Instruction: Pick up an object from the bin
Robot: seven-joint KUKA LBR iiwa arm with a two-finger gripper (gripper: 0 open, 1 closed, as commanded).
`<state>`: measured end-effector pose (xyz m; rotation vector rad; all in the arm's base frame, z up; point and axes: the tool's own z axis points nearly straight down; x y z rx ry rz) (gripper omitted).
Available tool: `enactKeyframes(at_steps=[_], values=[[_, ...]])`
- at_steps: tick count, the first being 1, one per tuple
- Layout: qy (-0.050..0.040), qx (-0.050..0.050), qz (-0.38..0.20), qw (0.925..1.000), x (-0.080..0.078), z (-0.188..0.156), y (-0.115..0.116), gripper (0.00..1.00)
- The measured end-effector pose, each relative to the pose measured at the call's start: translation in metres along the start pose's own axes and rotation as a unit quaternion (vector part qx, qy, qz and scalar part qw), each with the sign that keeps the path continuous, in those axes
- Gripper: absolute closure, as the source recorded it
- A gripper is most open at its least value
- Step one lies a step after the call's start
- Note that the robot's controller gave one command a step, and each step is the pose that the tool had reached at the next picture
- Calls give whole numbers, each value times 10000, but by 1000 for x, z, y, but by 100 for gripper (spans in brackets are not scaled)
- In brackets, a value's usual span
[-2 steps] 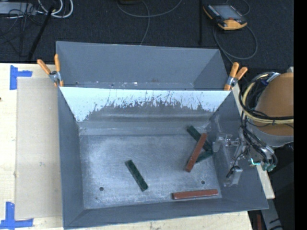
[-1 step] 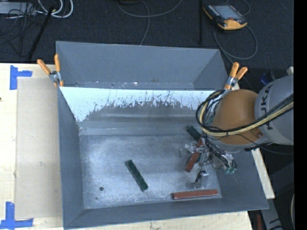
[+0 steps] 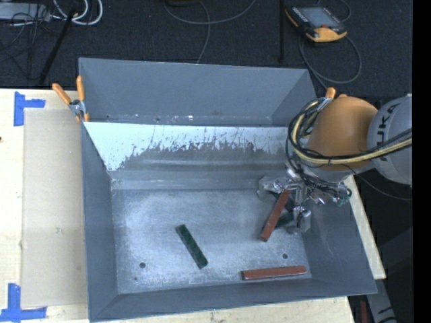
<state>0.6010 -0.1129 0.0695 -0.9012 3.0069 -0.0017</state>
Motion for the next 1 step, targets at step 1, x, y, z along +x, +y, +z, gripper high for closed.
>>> enactKeyframes(at_steps=[1], values=[[5,-14,7,10000,0,0,1,100]])
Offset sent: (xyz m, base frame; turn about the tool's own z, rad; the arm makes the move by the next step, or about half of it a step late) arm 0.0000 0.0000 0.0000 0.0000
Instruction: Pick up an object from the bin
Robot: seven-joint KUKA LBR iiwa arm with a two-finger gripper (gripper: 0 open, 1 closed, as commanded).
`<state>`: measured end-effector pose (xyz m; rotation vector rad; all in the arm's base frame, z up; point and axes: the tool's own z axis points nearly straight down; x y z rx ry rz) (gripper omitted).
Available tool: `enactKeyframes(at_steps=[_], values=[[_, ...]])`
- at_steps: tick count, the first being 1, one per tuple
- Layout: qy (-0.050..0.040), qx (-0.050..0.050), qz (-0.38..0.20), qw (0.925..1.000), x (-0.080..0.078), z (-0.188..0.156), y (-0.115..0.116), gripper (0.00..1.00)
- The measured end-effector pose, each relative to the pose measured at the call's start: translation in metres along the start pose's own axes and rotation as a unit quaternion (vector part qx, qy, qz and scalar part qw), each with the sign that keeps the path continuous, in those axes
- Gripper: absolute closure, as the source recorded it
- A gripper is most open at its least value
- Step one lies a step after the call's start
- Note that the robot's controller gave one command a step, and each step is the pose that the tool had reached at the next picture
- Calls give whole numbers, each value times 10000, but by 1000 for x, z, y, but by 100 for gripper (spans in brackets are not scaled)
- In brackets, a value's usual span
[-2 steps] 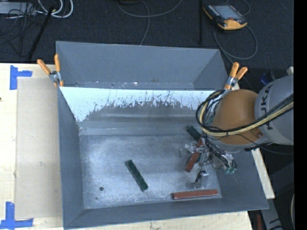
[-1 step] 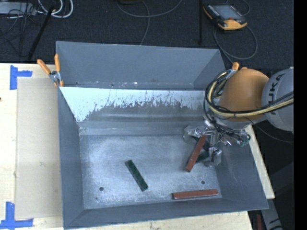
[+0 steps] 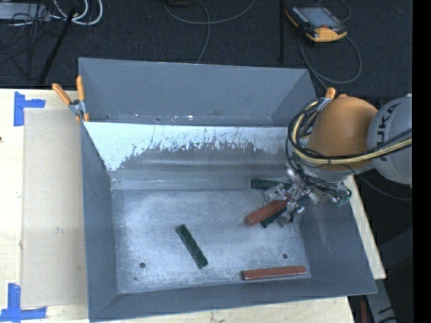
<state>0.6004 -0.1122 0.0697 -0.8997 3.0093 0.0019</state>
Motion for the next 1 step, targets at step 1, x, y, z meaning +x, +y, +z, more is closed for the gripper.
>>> enactKeyframes(at_steps=[1], values=[[-34,41,-163,9999,21,-243,2,100]])
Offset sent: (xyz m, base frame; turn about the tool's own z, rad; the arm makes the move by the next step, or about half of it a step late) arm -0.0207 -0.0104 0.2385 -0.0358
